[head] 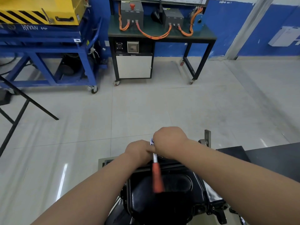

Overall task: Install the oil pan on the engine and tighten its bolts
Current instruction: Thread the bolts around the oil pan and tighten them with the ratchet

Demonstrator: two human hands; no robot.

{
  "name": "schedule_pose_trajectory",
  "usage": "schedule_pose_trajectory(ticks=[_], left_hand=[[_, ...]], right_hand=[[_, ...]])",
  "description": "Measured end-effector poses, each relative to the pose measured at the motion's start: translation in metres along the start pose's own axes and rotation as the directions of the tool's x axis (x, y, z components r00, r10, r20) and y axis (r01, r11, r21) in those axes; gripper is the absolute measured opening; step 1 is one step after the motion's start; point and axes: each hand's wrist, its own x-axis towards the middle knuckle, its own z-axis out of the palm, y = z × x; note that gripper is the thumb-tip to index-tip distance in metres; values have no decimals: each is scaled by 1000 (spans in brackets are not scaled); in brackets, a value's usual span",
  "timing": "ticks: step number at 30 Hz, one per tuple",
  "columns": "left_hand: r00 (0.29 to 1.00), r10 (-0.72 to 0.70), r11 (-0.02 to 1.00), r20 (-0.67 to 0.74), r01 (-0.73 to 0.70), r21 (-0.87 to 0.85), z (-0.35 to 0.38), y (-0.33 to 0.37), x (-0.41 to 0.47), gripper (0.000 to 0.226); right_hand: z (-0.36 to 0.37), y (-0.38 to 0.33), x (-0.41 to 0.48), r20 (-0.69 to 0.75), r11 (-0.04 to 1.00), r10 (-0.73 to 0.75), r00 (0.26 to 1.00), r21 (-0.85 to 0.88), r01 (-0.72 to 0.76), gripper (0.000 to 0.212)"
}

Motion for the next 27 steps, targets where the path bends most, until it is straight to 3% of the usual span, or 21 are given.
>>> schedule_pose_trajectory(ticks=[3, 5, 8, 11, 13, 16, 19, 21, 23, 27], left_hand=[[992, 116, 982, -58, -106, 156, 6, 0, -3, 33], [985, 136, 978, -106, -117, 172, 10, -1, -3, 40], [997, 49, 994, -67, -42, 106, 6, -1, -1, 30], [1000, 26, 998, -11, -25, 54, 3, -2, -1, 29], [996, 86, 991, -16, -84, 105, 4, 1, -3, 35], [984, 165, 973, -74, -149, 178, 8, 4, -6, 39], [994, 82, 995, -72, -77, 68, 5, 1, -7, 32], [997, 60, 998, -53, -58, 35, 3, 0, -7, 26], [997, 66, 998, -44, -65, 23, 4, 2, -9, 26], [988, 125, 986, -94, -113, 120, 11, 6, -12, 38]], right_hand=[[-6, 8, -1, -42, 957, -251, 967, -161, 241, 19], [-7, 12, -3, -74, 923, -332, 940, -231, 307, 21], [-3, 3, -7, -95, 968, -195, 976, -178, 176, 30], [-2, -7, -6, 32, 997, -6, 999, -78, 8, 31], [-6, -5, -7, 19, 980, -121, 992, -156, 123, 18], [-9, 7, -10, -17, 919, -316, 949, -253, 302, 22], [-4, 3, -13, -52, 964, -207, 977, -182, 195, 25], [1, -4, -13, 10, 994, -34, 999, -100, 34, 37], [3, -5, -13, 46, 998, 8, 999, -67, -5, 35], [2, 7, -15, -46, 929, -316, 948, -218, 299, 21]])
